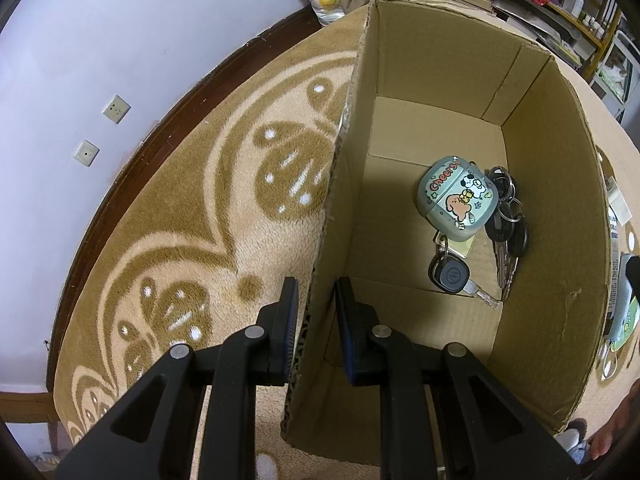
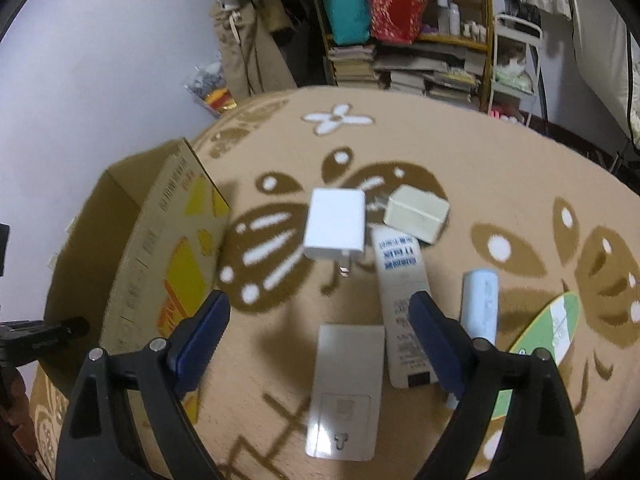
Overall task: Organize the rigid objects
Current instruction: 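Release the key ring into the box and withdraw the right tool, then grasp the flat white router lying on the rug with the right tool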
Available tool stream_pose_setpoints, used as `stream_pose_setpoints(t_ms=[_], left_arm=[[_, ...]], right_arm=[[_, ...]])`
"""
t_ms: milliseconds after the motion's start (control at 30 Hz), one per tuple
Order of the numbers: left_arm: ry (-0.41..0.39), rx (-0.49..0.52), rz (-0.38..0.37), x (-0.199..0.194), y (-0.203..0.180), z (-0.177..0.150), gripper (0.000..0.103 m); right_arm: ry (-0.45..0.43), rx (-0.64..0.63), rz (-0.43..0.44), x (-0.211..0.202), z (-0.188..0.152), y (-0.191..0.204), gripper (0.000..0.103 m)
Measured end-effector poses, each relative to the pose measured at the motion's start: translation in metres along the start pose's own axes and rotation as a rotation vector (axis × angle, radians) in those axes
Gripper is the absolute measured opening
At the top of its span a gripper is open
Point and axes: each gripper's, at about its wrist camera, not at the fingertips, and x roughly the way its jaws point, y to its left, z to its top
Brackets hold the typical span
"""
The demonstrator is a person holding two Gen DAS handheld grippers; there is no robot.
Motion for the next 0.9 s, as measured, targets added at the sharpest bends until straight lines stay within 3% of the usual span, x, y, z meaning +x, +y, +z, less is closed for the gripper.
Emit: stream_pose_setpoints(t_ms=[400,500,800,900], left_arm=[[-0.001,0.003,0.004,0.001,-0.001,0.0,0.018],[-0.001,0.002,0.003,0.0,-0.001,0.0,0.019],[-0.003,0.005,0.008,0.001,-0.002,-0.001,0.019],[-0.003,0.005,0.008,0.001,-0.002,-0.001,0.019]], right_arm=[[0.23,0.088,0.02,0.034,-0.018,-0.014,0.096],[0.259,0.109,0.051,0.039,-0.021,-0.017,0.096],[0.296,0.067,0.032,0.042,-0.027,-0.011,0.096],[0.333,0.091,0.067,0.054,-0.027,-0.009,0.09]])
